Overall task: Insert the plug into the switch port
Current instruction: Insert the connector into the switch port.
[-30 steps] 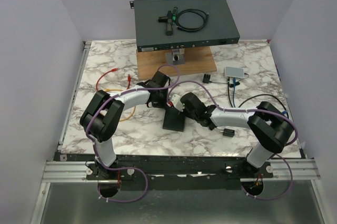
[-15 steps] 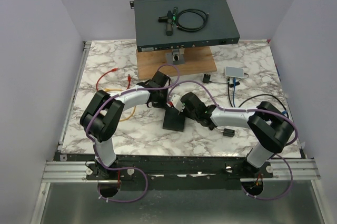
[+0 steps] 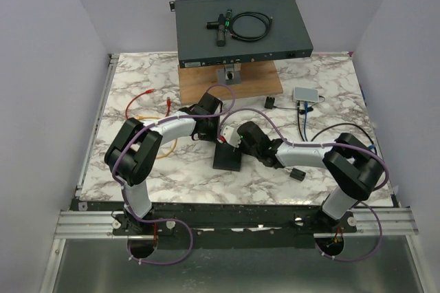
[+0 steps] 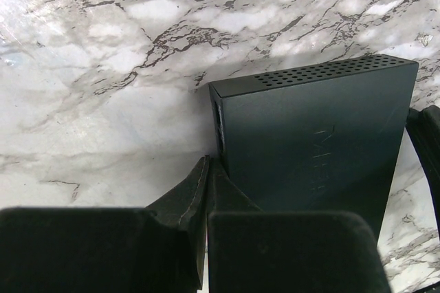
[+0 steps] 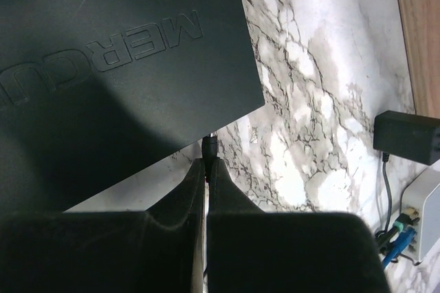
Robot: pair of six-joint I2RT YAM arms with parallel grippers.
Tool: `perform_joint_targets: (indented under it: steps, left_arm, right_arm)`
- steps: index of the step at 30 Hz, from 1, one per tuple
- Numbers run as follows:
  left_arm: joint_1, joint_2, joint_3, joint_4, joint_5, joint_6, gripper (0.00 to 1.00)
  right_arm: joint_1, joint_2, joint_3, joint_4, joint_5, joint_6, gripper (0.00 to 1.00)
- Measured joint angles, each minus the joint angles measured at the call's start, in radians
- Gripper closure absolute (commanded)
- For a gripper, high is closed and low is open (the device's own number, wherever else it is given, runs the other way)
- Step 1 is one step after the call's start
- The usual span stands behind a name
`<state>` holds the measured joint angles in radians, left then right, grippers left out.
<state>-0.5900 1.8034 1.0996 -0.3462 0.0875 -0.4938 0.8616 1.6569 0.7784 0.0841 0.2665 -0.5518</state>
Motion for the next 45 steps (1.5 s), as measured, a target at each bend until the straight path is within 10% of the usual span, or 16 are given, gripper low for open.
perform_joint_targets:
  steps: [45]
  left_arm:
    - [-0.002, 0.008, 0.026, -0.060, -0.030, 0.089, 1.00]
  right_arm:
    - [-0.034, 0.024, 0.003, 0.056, -0.155, -0.393, 0.99]
